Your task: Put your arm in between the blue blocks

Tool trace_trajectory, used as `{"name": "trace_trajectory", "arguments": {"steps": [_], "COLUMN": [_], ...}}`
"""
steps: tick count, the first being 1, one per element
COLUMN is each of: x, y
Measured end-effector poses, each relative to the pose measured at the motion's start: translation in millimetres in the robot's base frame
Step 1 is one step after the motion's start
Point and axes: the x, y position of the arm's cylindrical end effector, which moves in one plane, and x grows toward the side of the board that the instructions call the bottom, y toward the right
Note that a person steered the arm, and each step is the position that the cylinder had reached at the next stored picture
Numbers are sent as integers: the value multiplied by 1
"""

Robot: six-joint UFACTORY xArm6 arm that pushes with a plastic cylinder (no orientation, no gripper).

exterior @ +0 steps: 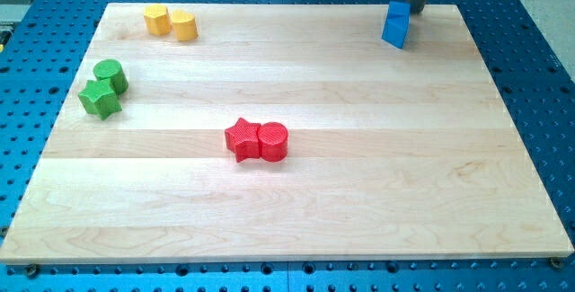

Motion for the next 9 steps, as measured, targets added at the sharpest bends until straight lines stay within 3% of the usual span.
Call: {"name": "trace_trajectory", "arguments": {"steps": [1,3,5,7,9], "x": [24,134,115,100,104], "y": [-34,-117,-113,-45,-24]}}
